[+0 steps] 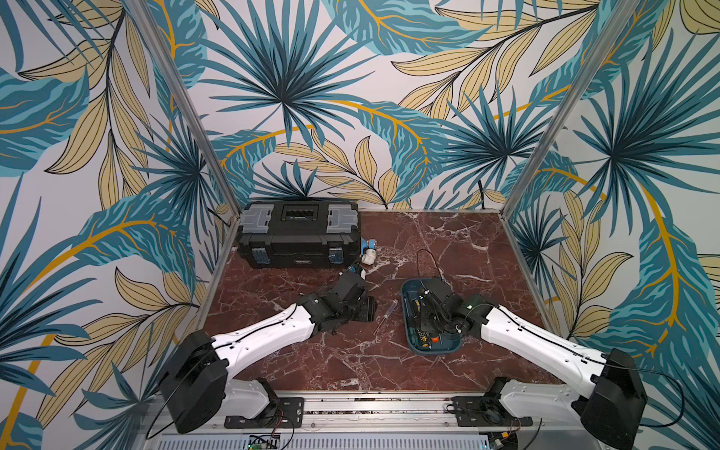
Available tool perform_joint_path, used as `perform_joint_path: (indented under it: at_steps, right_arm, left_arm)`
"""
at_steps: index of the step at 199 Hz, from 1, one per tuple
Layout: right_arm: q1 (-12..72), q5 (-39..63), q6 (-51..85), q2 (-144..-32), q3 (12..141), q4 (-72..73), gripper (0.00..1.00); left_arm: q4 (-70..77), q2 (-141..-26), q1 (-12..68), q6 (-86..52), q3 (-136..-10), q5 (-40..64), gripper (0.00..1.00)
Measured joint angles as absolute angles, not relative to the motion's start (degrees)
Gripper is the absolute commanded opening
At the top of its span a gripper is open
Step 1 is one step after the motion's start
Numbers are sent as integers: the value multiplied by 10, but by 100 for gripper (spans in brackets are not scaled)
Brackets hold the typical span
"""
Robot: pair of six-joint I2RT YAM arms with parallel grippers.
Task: Put the screwdriver on the desktop into the storage box
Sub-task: Place the screwdriver in the storage box.
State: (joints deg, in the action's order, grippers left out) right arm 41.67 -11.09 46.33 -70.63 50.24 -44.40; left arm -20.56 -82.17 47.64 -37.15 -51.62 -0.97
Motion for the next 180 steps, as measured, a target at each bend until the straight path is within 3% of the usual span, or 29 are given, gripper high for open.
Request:
perform_joint_path:
  at_steps: [46,98,180]
  right_arm:
    - [408,-110,463,-699,492,-436,0]
    - [401,-103,463,-674,475,-435,0]
    - [397,-96,463,-667,469,-433,0]
  left_arm:
    - [-199,-964,506,-354,-614,-5,60]
    - [-208,-1051,511,-330,-687,-53,49]
    - [-217,-1096,511,-323,-698,-69,52]
